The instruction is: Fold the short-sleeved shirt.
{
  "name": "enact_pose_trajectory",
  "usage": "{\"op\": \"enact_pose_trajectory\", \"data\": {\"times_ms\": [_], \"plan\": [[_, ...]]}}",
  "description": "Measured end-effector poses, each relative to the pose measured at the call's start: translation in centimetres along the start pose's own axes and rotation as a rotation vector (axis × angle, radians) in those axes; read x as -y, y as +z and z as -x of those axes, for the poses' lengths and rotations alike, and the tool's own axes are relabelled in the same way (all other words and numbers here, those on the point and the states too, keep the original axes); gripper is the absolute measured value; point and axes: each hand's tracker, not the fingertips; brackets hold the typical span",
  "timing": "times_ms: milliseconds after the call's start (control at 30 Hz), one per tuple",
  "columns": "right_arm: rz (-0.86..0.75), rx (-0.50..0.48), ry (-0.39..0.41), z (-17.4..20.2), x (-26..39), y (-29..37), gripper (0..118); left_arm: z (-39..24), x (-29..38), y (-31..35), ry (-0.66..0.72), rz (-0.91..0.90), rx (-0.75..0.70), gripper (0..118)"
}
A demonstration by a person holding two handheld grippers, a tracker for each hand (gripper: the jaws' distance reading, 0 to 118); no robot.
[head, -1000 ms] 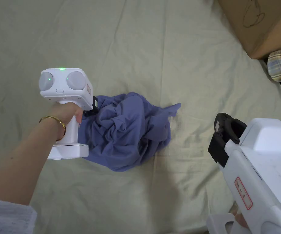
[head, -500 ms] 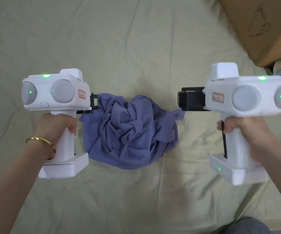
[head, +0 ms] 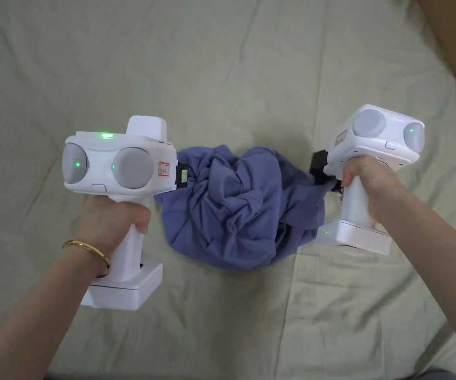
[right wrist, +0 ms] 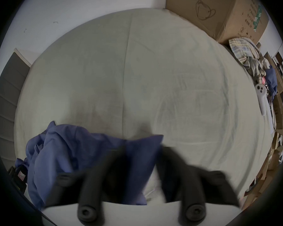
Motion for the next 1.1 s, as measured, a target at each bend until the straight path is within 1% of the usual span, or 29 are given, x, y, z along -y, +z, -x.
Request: {"op": "enact_pose_trajectory", "data": {"times_ms": [33, 67, 100, 167, 300, 400, 467, 600, 633, 700, 800, 867, 933, 1000, 1100], "plan": [[0.002, -0.021, -0.030, -0.2, 0.1, 0.1, 2, 0.1, 0.1, 0.1, 0.002, 0.001, 0.001, 7], [-0.017, -0.036, -0.067, -0.5, 0.2, 0.7, 2, 0.2, 0.2, 0.1, 0.005, 0.001, 0.002, 7], [-0.020, -0.055, -0.061, -0.8, 0.2, 1.2, 2, 0.3, 0.1, 0.1, 0.007, 0.005, 0.002, 7], [-0.040, -0.063, -0.027, -1.4, 0.2, 2.8, 2, 0.4, 0.2, 0.5, 0.022, 0.003, 0.004, 7], [-0.140, -0.125, 0.060, -2.8, 0.2, 8.6, 2, 1.1, -0.5, 2.7, 0.124, -0.035, 0.043, 7], [-0.218, -0.208, 0.084, -4.5, 0.5, 14.2, 2, 1.6, -1.5, 5.4, 0.121, -0.076, 0.031, 7], [-0.270, -0.255, 0.119, -5.8, 0.9, 18.1, 2, 1.7, -2.4, 7.8, 0.070, -0.142, -0.005, 7], [-0.412, -0.237, 0.153, -8.5, 1.6, 26.3, 2, 2.8, -5.0, 14.0, 0.082, -0.275, -0.044, 7], [-0.446, -0.235, 0.153, -9.2, 1.7, 28.2, 2, 3.1, -5.6, 15.5, 0.082, -0.301, -0.060, 7], [-0.514, -0.231, 0.128, -10.9, 1.8, 32.3, 2, 4.1, -6.9, 19.1, 0.089, -0.382, -0.082, 7], [-0.609, -0.219, 0.091, -13.3, 2.4, 37.6, 2, 5.8, -8.3, 24.6, 0.138, -0.497, -0.086, 7], [-0.676, -0.194, 0.071, -14.6, 2.9, 40.6, 2, 6.6, -9.1, 27.6, 0.161, -0.556, -0.095, 7], [-0.712, -0.195, 0.057, -15.9, 3.3, 42.9, 2, 7.2, -9.6, 30.2, 0.163, -0.604, -0.123, 7], [-0.749, -0.190, 0.042, -16.9, 3.7, 45.1, 2, 7.8, -10.0, 32.7, 0.178, -0.645, -0.124, 7], [-0.798, -0.194, 0.020, -16.9, 5.2, 48.2, 2, 8.2, -10.7, 35.9, 0.207, -0.692, -0.089, 7]]}}
